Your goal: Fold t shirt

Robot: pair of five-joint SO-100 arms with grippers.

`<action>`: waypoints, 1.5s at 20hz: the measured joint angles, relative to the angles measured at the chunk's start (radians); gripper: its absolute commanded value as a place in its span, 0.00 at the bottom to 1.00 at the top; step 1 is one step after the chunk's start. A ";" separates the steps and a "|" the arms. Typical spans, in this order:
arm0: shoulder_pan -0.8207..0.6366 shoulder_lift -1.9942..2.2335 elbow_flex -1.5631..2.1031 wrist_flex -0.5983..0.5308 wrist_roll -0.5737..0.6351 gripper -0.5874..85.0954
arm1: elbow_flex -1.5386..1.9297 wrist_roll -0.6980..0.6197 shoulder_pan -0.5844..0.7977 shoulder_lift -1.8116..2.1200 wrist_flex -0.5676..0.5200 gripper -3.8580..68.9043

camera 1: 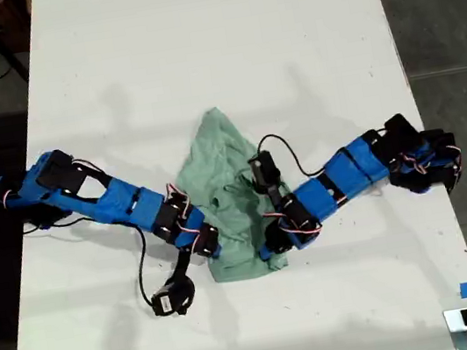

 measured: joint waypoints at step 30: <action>-0.891 1.227 0.055 0.454 0.657 0.04 | -0.035 -0.681 0.801 0.962 0.218 0.14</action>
